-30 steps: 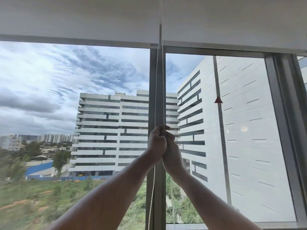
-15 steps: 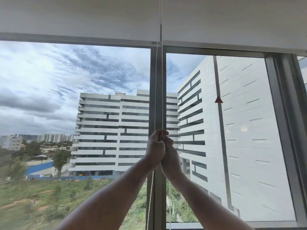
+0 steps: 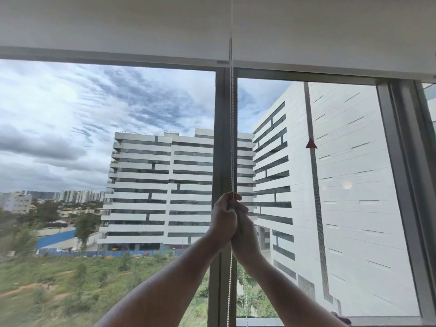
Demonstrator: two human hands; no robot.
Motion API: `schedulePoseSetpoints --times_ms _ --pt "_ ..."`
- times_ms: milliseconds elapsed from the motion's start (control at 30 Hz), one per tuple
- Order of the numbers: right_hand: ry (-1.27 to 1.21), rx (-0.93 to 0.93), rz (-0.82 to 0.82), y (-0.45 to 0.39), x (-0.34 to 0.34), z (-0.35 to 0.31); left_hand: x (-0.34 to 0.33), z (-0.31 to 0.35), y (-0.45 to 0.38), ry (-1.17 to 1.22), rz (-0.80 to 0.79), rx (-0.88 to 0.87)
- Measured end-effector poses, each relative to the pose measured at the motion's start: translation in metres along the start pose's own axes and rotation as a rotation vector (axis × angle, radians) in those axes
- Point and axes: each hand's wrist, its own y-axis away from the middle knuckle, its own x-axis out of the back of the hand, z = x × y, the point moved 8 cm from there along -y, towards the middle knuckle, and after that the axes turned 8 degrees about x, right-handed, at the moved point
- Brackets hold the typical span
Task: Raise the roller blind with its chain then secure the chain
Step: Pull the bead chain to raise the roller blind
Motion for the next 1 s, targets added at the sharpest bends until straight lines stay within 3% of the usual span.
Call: schedulePoseSetpoints --times_ms 500,1000 --pt "0.014 -0.039 -0.029 0.014 0.005 -0.005 0.0 -0.004 0.012 0.023 -0.031 -0.01" --pt "-0.261 -0.192 -0.015 0.034 -0.007 0.02 0.007 -0.033 0.016 0.047 -0.081 0.071"
